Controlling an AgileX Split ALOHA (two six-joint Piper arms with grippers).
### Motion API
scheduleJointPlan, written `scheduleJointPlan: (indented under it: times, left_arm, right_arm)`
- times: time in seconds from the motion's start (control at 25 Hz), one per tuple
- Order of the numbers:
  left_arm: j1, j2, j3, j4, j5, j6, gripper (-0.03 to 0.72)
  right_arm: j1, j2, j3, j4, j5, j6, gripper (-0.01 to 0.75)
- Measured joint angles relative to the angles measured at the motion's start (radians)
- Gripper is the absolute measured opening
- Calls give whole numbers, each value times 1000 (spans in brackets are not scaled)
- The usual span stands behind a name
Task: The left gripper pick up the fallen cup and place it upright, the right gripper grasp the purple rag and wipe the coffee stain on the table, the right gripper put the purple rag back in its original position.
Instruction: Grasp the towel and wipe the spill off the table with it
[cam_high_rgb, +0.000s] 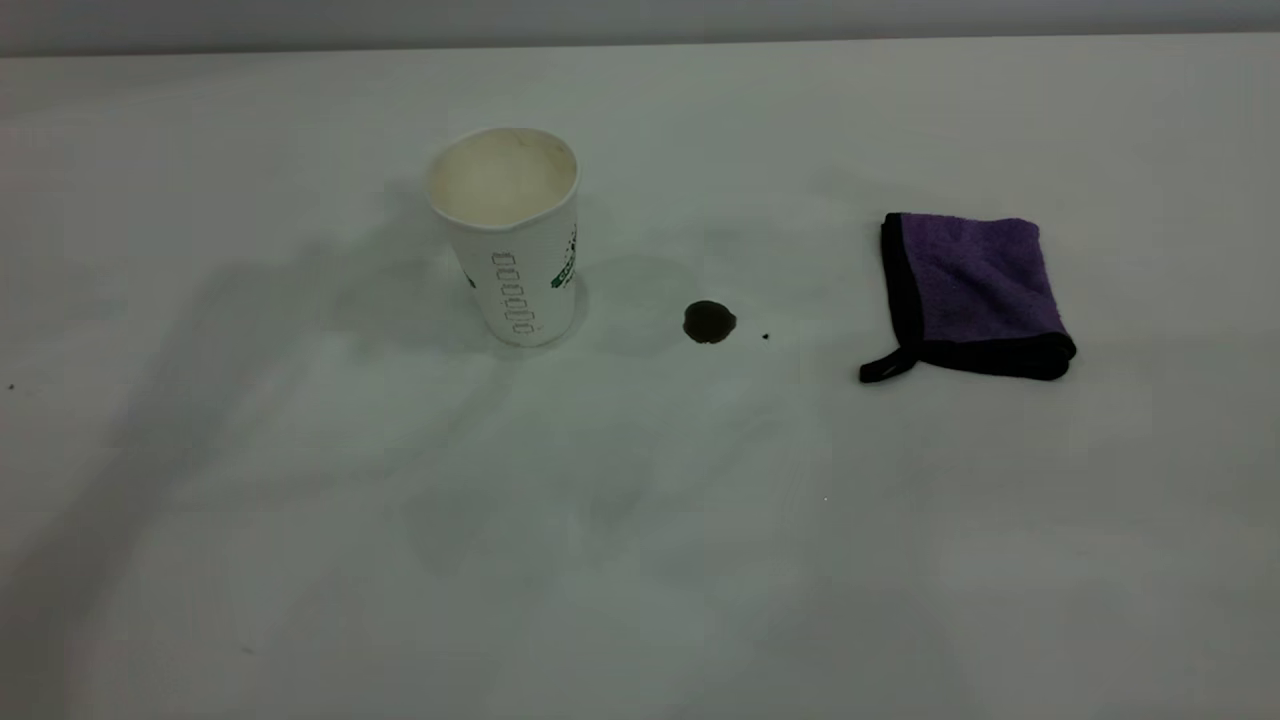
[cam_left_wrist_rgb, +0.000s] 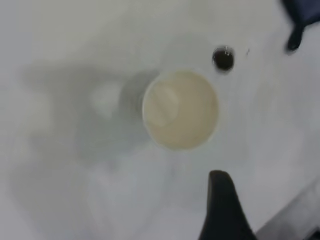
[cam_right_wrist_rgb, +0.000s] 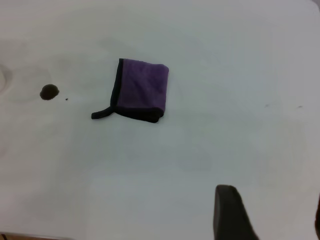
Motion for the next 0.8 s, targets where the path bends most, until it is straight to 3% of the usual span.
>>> scheduleJointPlan:
  times: [0.4, 0.52, 0.8]
  left_arm:
    - [0, -362, 21, 78, 0, -143, 523]
    - [0, -516, 154, 89, 0, -161, 523]
    - [0, -912, 625, 111, 0, -151, 523]
  right_arm:
    - [0, 0, 0, 0, 0, 0, 438]
    - [0, 0, 0, -6, 0, 0, 438]
    - [0, 0, 0, -6, 0, 0, 438]
